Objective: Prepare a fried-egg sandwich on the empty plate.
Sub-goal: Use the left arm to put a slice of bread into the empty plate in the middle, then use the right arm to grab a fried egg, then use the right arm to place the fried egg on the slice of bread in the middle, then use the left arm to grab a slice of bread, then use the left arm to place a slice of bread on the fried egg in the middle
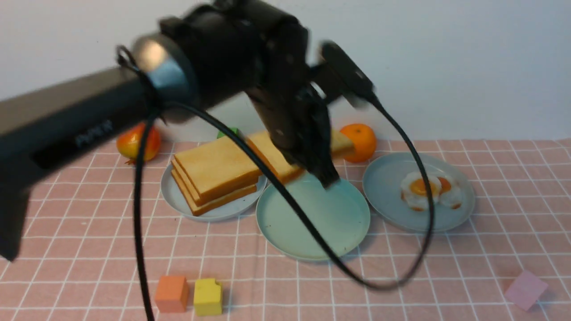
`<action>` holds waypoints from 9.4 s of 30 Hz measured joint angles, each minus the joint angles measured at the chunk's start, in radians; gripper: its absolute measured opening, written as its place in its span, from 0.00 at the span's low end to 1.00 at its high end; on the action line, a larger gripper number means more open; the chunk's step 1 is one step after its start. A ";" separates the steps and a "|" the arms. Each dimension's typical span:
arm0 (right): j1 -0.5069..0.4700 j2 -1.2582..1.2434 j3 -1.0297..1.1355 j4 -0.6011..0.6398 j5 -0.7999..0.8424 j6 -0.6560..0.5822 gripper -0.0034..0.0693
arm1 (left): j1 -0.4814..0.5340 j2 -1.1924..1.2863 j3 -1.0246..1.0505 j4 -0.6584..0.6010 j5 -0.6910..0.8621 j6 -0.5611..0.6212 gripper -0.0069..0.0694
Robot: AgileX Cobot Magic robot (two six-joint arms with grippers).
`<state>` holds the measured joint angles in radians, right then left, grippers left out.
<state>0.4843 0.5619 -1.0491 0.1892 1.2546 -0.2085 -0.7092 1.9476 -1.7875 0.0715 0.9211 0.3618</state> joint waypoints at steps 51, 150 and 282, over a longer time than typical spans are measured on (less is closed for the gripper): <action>-0.090 0.719 -0.065 -0.267 -0.230 0.230 0.12 | -0.071 -0.907 0.588 -0.284 0.000 -0.342 0.11; -0.058 1.574 -0.829 0.067 -0.198 0.104 0.70 | -0.071 -1.376 1.053 -0.372 -0.221 -0.269 0.11; -0.038 0.236 -0.080 -0.017 -0.001 0.101 0.08 | 0.374 -0.147 0.279 -0.304 -0.344 0.341 0.19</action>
<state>0.4463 0.7976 -1.1287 0.1721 1.2540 -0.1080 -0.3350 1.8003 -1.5088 -0.2324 0.5770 0.7026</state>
